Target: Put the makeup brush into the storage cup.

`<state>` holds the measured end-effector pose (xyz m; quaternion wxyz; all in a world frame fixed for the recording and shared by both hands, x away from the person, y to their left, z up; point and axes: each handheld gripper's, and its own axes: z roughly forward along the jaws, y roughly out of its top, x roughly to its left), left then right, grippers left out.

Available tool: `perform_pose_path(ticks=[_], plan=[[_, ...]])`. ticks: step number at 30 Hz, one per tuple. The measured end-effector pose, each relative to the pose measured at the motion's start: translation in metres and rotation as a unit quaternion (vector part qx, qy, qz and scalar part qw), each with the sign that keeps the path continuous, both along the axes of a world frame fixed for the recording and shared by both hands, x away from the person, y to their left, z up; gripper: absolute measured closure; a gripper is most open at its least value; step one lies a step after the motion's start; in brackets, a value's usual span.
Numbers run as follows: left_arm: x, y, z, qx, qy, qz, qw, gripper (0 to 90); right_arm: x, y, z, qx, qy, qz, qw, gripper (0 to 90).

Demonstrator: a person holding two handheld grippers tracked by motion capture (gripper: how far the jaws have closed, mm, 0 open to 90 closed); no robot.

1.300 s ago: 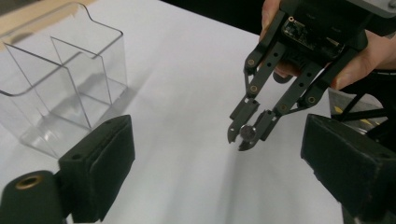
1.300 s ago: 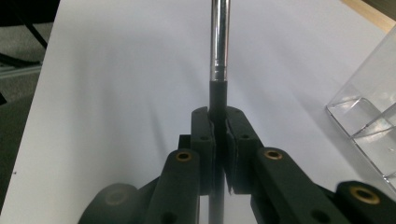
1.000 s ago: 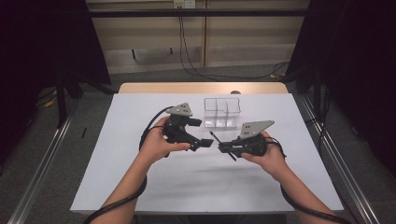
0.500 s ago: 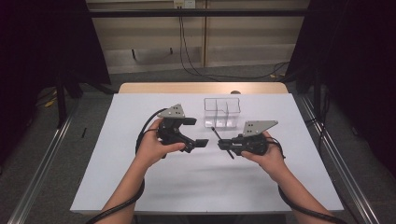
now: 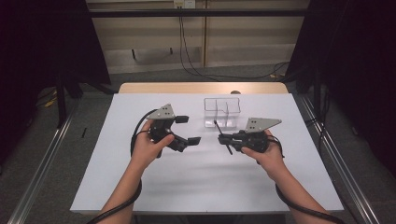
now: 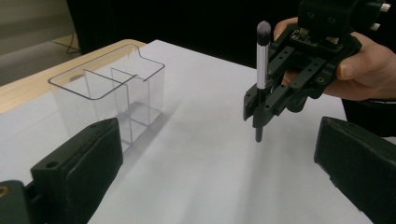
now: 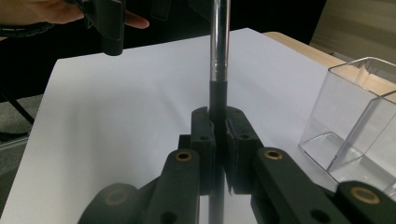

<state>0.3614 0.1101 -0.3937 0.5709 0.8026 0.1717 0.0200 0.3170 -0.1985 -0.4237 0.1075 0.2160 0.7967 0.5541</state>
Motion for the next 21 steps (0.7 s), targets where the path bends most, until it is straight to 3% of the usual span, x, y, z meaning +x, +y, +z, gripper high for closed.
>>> perform_pose_path(ticks=[3,10,13,21], plan=[[-0.001,0.003,0.000,0.004,-0.003,0.002,1.0000,1.1,0.000,0.000,0.000,0.005,-0.002,-0.003,1.0000,83.5],[-0.002,0.009,-0.004,-0.010,-0.010,0.013,0.9998,1.2,0.001,0.000,0.000,0.017,-0.004,-0.010,0.9998,83.5],[-0.004,0.012,-0.007,-0.002,-0.016,0.017,0.9997,1.1,0.001,0.000,0.002,0.021,-0.007,-0.010,0.9997,83.5],[-0.007,0.024,-0.010,-0.020,-0.022,0.033,0.9990,1.1,0.002,-0.001,0.002,0.034,-0.009,-0.016,0.9993,83.5]])
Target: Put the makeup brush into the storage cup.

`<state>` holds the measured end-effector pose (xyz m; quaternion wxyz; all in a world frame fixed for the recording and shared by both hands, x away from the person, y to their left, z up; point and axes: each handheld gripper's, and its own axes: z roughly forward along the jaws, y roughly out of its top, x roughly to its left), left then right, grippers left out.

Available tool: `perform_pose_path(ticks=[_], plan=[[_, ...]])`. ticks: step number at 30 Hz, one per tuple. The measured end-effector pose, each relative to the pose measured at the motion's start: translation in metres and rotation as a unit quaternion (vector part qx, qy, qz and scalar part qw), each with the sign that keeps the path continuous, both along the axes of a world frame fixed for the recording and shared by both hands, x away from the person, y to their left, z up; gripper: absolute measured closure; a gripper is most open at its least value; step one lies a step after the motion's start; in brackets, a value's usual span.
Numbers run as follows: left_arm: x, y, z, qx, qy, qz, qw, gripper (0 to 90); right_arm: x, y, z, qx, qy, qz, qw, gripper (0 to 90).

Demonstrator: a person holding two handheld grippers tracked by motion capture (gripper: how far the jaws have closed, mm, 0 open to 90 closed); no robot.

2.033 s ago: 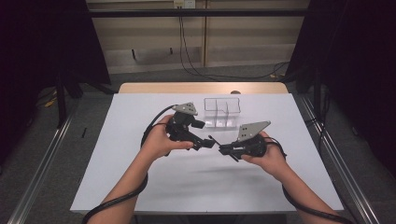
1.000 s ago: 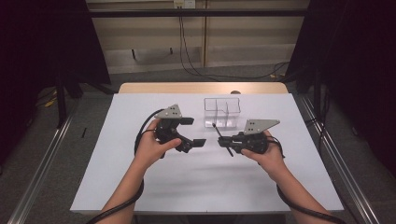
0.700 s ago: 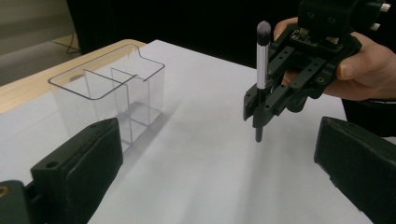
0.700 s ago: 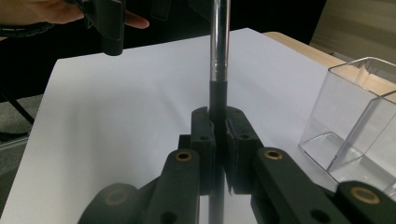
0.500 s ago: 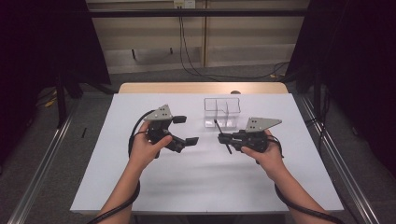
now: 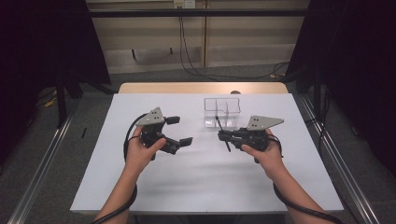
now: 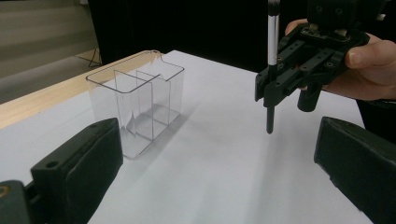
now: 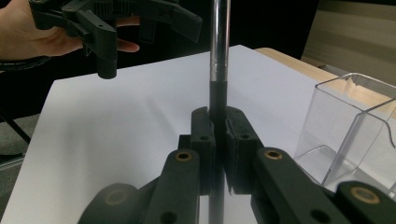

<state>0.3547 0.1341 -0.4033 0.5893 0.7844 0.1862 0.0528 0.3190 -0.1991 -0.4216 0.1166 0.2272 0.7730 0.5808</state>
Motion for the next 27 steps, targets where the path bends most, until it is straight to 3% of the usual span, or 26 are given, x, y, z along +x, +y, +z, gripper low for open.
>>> perform_pose_path(ticks=[20,27], plan=[[-0.005,0.025,-0.004,-0.009,-0.007,0.021,0.9997,1.1,0.002,-0.001,-0.002,0.027,0.001,-0.005,0.9996,83.4],[-0.007,0.035,-0.006,-0.011,-0.006,0.024,0.9996,1.1,0.003,-0.001,0.000,0.026,-0.004,-0.007,0.9996,83.4]])
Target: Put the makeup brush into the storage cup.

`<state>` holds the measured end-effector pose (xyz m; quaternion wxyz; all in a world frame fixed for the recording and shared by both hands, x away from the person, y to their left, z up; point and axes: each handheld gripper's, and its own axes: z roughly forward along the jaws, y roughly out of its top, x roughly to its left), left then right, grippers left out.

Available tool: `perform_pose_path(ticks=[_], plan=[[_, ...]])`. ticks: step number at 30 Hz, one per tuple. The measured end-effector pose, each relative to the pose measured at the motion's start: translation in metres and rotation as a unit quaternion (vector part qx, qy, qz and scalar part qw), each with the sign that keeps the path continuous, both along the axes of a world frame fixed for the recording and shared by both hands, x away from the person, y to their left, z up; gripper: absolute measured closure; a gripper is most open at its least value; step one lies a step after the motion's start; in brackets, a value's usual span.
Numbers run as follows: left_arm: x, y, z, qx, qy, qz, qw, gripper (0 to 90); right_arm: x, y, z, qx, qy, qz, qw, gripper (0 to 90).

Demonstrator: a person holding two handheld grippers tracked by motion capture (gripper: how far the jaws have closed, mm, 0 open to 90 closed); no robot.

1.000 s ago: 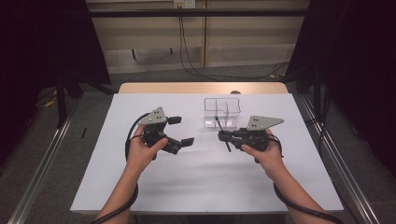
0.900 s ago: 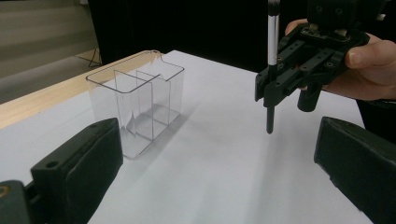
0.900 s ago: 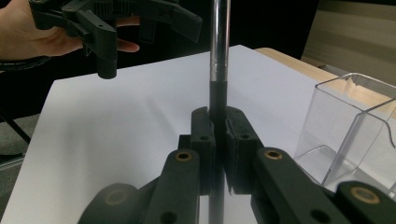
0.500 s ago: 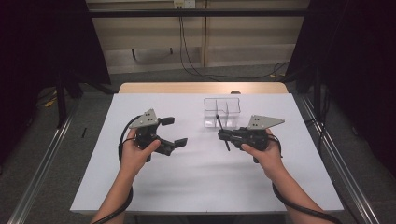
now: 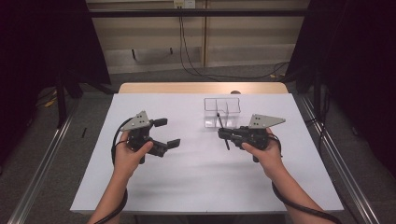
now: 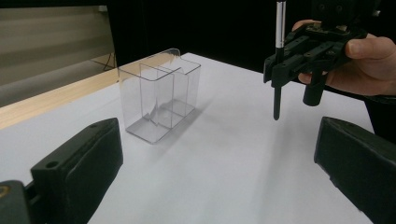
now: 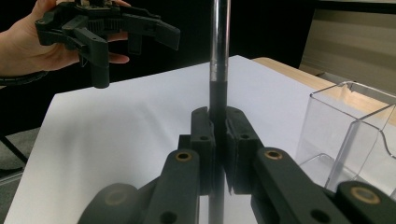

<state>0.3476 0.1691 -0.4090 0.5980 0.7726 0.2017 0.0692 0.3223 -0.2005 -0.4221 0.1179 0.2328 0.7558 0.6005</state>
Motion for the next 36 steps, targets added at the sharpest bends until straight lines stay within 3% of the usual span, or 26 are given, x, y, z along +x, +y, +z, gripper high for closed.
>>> perform_pose_path(ticks=[19,36], plan=[[-0.008,0.024,-0.009,-0.002,-0.006,0.026,0.9996,1.1,0.004,0.002,0.001,0.009,-0.005,-0.004,0.9999,83.4],[-0.016,0.039,-0.018,0.000,-0.001,0.031,0.9995,1.0,0.012,-0.002,0.000,0.021,-0.009,-0.017,0.9996,83.4]])
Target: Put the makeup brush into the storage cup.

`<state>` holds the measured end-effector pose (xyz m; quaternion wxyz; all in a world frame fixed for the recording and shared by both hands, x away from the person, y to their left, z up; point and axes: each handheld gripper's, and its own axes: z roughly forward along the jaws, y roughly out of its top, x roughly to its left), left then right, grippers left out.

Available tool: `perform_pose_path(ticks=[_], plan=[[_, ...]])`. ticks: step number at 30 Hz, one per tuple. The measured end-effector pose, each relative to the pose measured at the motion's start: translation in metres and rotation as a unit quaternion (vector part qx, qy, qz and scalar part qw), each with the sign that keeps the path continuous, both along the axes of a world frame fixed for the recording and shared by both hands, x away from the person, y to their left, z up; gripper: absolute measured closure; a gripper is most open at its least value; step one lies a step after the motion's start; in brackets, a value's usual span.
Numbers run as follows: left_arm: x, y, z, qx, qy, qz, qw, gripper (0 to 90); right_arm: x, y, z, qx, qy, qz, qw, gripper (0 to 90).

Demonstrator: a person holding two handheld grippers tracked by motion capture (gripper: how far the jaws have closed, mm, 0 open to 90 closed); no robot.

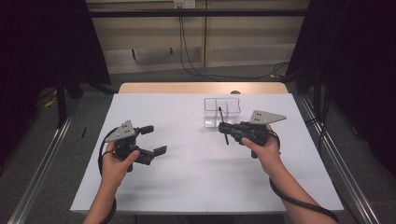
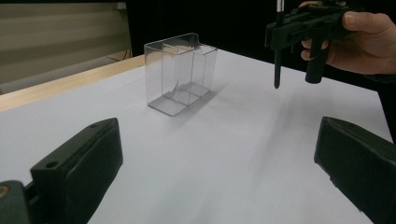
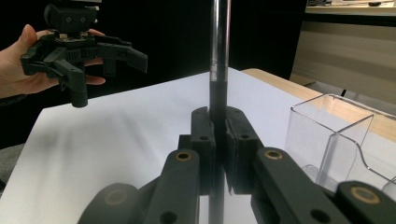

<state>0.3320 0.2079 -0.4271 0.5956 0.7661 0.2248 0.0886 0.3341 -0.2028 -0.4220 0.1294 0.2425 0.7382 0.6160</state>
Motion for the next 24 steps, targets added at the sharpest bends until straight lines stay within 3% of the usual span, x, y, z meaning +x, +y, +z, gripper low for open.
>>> perform_pose_path(ticks=[24], plan=[[-0.016,0.025,-0.010,0.015,0.002,0.025,0.9996,1.0,0.008,0.004,0.004,0.005,-0.011,-0.004,0.9999,83.4]])
